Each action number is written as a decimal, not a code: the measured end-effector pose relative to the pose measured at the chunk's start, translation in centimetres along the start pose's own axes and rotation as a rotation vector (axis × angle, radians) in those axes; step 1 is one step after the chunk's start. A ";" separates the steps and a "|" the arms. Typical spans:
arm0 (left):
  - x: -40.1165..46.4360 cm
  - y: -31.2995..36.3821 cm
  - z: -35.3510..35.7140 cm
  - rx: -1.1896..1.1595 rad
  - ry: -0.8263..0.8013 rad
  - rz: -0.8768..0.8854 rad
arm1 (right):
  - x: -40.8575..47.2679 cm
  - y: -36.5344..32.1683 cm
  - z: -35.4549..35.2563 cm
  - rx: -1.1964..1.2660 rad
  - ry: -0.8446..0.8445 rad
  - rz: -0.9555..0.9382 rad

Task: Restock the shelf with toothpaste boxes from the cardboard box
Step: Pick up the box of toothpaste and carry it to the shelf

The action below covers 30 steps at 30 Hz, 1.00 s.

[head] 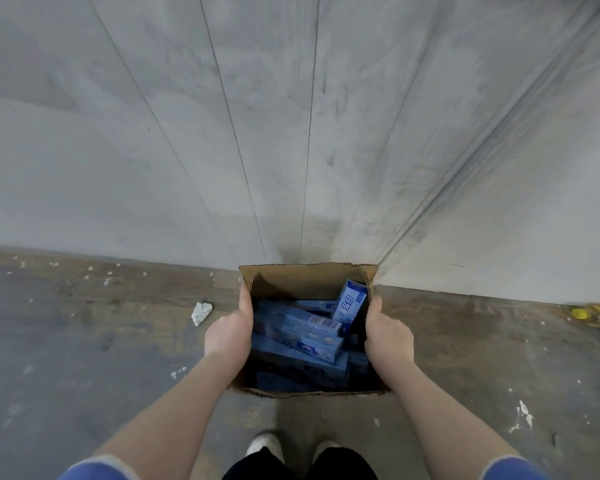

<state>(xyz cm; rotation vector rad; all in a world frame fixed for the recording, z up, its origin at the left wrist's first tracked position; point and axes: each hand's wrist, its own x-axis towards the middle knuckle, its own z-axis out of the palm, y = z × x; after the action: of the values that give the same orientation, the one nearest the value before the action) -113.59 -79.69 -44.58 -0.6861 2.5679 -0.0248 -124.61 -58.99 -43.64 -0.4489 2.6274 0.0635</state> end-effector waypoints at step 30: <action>-31.7 -26.1 -22.4 -0.535 0.134 -0.780 | -22.5 -27.7 -30.7 -0.195 0.123 -0.703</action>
<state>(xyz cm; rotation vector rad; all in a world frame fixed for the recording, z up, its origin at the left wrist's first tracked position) -87.47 -89.80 -7.11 -1.8969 2.2577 0.3793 -110.42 -82.11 -5.14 -1.4489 2.4321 0.0626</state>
